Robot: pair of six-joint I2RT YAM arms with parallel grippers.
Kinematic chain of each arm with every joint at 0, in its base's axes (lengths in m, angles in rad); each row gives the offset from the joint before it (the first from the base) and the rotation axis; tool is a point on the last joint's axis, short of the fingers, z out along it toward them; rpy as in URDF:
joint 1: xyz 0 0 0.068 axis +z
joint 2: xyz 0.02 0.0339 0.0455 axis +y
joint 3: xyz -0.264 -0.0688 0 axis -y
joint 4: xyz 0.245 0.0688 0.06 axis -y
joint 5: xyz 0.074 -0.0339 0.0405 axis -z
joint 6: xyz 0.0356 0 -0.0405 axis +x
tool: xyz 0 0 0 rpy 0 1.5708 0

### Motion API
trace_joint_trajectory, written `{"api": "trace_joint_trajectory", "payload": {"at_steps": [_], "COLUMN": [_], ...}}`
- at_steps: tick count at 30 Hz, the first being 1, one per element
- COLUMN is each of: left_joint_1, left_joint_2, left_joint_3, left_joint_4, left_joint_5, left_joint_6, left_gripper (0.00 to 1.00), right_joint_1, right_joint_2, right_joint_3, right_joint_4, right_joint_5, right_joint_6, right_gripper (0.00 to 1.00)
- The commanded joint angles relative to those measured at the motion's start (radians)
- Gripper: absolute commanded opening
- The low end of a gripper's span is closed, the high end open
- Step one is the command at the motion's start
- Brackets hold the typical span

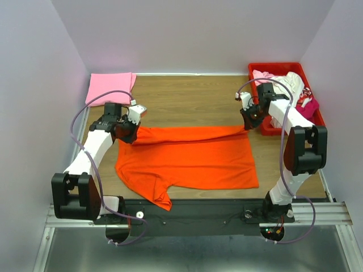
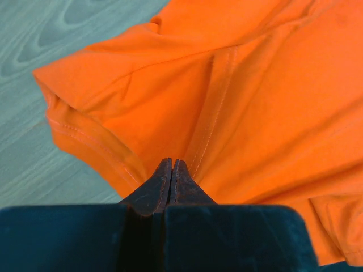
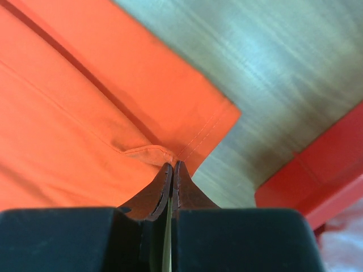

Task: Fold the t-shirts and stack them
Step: Fold the tshirt

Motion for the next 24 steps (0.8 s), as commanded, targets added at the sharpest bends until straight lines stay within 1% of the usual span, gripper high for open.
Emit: {"api": "trace_joint_trajectory", "payload": {"at_steps": [1,3,6,11,15,20,24], "left_joint_1": [-0.019,-0.033,-0.048,-0.056,-0.056,-0.056,-0.058], "left_joint_2": [-0.005,0.043,0.063,0.067,0.066,0.063,0.060], "left_joint_3": [-0.001,0.014,0.000,-0.012,0.005,0.060,0.043], "left_joint_4": [-0.003,-0.043,-0.053,-0.070,-0.076,-0.116,-0.130], "left_joint_5": [-0.042,-0.064,-0.085,-0.102,-0.119,-0.101,-0.101], "left_joint_6": [0.008,0.031,0.050,0.100,0.108,0.116,0.140], "left_gripper": [0.00,0.00,0.00,0.00,0.00,0.00,0.00], "right_joint_1": [-0.010,-0.010,-0.010,-0.010,-0.010,-0.010,-0.010], "right_joint_2": [0.003,0.019,0.030,0.023,-0.001,-0.018,-0.013], "right_joint_3": [-0.013,-0.017,-0.022,-0.042,-0.042,-0.036,-0.053], "right_joint_4": [0.001,0.003,0.001,-0.020,-0.037,-0.043,-0.043], "right_joint_5": [0.007,0.003,0.000,-0.002,-0.010,0.015,0.033], "right_joint_6": [-0.042,-0.039,-0.042,-0.060,-0.065,-0.077,-0.093], "right_gripper": [0.01,0.01,0.01,0.01,0.01,0.01,0.01]}}
